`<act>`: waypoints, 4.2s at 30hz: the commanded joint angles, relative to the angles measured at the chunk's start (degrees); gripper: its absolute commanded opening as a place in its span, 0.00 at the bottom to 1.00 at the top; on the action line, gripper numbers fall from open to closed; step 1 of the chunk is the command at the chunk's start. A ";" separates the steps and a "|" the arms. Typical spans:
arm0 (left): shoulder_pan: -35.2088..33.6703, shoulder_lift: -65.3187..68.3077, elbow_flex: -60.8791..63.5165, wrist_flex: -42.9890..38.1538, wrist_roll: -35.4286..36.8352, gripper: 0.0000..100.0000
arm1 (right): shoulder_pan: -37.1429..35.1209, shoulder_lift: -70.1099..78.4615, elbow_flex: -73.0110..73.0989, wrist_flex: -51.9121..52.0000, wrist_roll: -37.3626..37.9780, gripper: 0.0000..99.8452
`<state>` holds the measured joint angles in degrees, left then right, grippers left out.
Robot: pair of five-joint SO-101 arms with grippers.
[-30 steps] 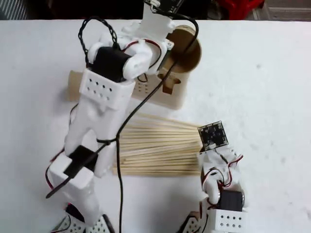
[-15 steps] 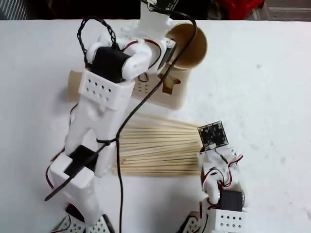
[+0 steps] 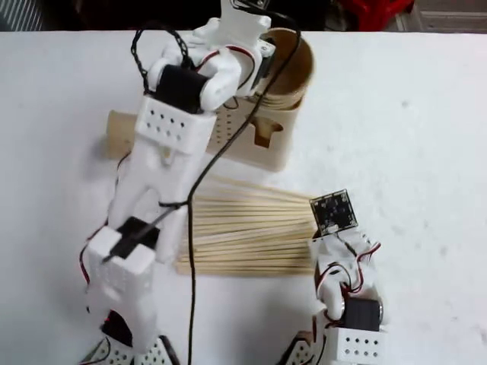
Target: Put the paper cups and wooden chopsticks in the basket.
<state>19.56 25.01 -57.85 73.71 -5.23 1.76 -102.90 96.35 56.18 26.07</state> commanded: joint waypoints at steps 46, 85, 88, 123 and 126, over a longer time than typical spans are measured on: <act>-17.19 -19.21 2.55 24.35 -3.43 0.12 | 0.40 -0.31 0.44 0.40 0.35 0.02; -14.55 -19.03 54.68 -26.11 7.56 0.09 | 0.40 -0.31 0.44 0.40 0.35 0.02; -14.20 -19.03 52.92 -21.80 7.56 0.03 | 0.40 -0.31 0.44 0.40 0.35 0.02; -11.47 18.07 -18.46 28.84 14.33 0.14 | 0.40 -0.31 0.44 0.40 0.35 0.02; -12.18 15.87 -16.79 28.84 12.92 0.14 | 0.40 -0.31 0.44 0.40 0.35 0.02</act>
<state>7.60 45.32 -75.60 102.37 9.10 1.76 -102.90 96.35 56.18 26.07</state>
